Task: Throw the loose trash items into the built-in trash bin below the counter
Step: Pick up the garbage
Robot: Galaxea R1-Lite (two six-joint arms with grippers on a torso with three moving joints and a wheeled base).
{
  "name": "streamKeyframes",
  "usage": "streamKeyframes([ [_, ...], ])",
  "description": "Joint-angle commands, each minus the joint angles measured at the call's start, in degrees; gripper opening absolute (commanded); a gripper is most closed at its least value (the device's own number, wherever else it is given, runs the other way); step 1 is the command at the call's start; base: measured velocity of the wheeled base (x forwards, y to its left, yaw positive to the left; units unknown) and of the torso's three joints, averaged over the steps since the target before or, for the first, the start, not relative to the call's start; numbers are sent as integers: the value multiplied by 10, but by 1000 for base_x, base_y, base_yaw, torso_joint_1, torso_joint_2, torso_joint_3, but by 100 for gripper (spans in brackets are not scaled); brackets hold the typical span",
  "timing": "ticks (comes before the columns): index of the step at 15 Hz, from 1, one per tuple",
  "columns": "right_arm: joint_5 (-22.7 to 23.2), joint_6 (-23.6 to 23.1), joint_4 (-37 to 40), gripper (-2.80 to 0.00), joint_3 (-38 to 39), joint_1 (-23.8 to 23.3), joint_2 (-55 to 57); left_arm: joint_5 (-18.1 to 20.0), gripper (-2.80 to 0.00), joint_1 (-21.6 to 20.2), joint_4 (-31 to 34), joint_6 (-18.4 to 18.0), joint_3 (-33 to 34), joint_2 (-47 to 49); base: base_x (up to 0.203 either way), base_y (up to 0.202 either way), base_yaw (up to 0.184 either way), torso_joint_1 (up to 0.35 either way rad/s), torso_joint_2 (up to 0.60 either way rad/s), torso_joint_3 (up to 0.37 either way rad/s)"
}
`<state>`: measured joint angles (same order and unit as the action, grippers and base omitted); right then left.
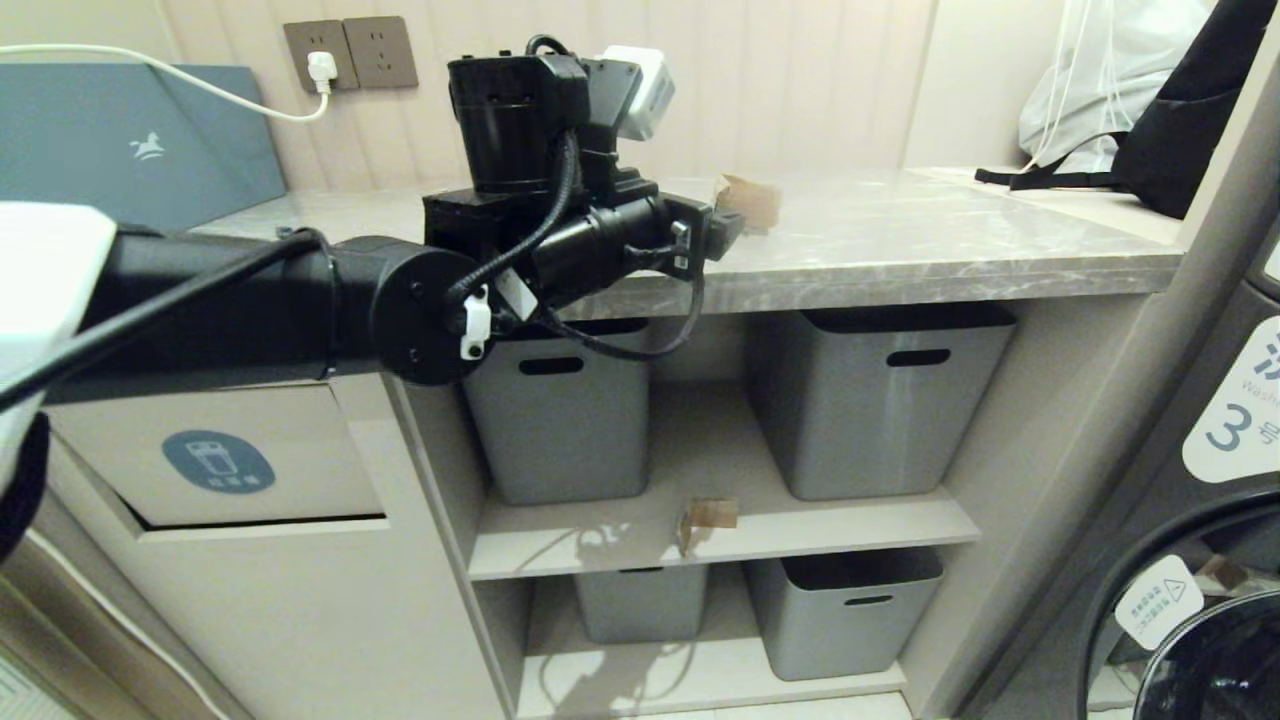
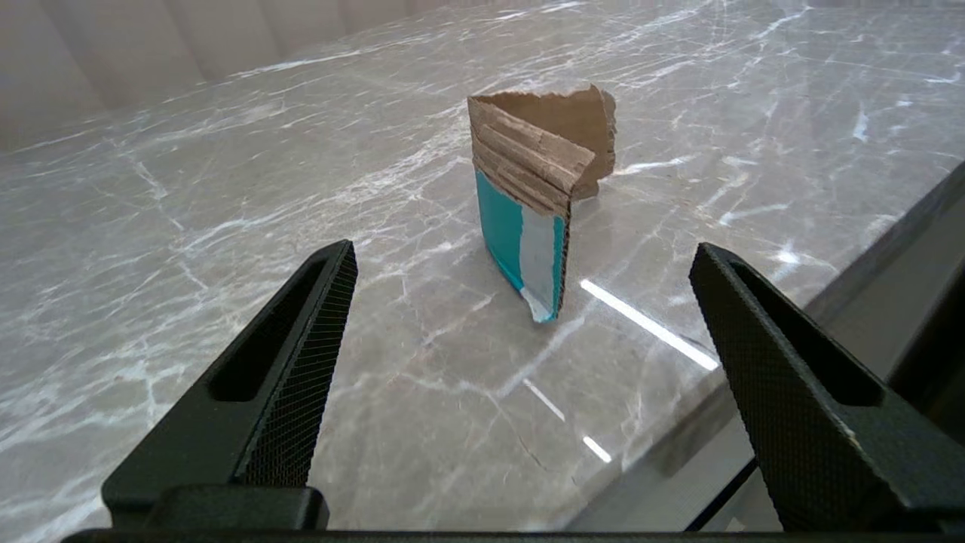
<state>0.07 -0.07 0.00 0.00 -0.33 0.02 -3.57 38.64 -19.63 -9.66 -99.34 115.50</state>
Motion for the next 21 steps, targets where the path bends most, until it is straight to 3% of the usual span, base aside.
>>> streamKeyframes([
  [1, 0, 0, 0, -280, 0, 0, 0, 0, 0, -2, 1, -1, -21, 23, 0, 0, 0, 0, 0, 0],
  [9, 0, 0, 0, -280, 0, 1, 0, 2, 0, -16, 27, -8, -95, 79, 0, 0, 0, 0, 0, 0],
  [10, 0, 0, 0, -280, 0, 0, 0, 3, -280, -16, 27, -8, -102, 83, 0, 0, 0, 0, 0, 0],
  [21, 0, 0, 0, -280, 0, 0, 0, 31, -280, -20, 25, -16, -112, 76, 0, 0, 0, 0, 0, 0],
])
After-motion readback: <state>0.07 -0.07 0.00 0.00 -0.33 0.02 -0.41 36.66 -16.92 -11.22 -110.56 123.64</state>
